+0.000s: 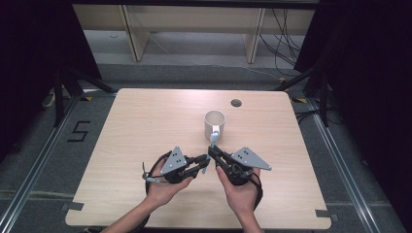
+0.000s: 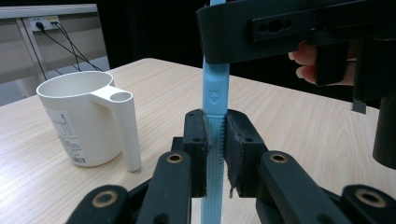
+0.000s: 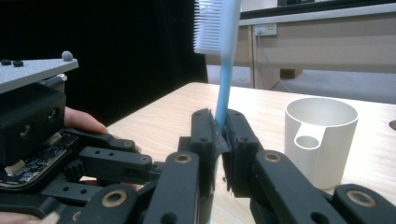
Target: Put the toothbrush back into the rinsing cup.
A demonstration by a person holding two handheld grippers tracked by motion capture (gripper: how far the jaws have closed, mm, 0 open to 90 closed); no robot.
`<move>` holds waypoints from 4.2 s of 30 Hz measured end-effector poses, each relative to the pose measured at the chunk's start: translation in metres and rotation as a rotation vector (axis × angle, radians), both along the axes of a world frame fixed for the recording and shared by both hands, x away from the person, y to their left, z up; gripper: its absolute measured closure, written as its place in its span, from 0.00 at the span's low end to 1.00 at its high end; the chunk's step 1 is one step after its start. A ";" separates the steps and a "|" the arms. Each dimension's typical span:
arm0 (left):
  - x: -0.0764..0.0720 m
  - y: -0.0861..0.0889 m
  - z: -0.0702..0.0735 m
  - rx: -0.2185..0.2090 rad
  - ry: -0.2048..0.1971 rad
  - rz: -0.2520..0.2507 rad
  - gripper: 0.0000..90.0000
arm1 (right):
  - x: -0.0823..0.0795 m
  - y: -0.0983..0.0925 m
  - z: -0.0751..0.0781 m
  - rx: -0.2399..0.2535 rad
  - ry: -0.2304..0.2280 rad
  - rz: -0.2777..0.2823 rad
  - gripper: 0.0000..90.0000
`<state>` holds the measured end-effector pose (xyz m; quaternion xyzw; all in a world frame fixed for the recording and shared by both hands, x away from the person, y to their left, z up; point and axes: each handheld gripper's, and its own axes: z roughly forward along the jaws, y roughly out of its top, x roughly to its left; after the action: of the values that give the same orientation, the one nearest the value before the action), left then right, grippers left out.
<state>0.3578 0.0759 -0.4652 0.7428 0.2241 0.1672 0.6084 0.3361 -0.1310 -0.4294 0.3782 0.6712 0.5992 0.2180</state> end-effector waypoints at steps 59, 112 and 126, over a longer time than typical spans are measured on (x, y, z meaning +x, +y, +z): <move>-0.013 0.152 -0.049 0.025 0.012 0.390 0.40 | 0.051 -0.030 0.038 -0.036 -0.164 -0.127 0.96; -0.014 0.152 -0.051 0.019 0.019 0.384 0.40 | 0.085 -0.009 0.042 -0.040 -0.128 -0.156 0.96; -0.014 0.152 -0.051 0.020 0.021 0.382 0.40 | 0.088 -0.007 0.031 -0.045 -0.102 -0.151 0.95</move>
<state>0.3437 0.2277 -0.5165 0.6944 0.3657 0.2739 0.5559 0.4243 -0.1381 -0.3984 0.3917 0.6423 0.5841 0.3047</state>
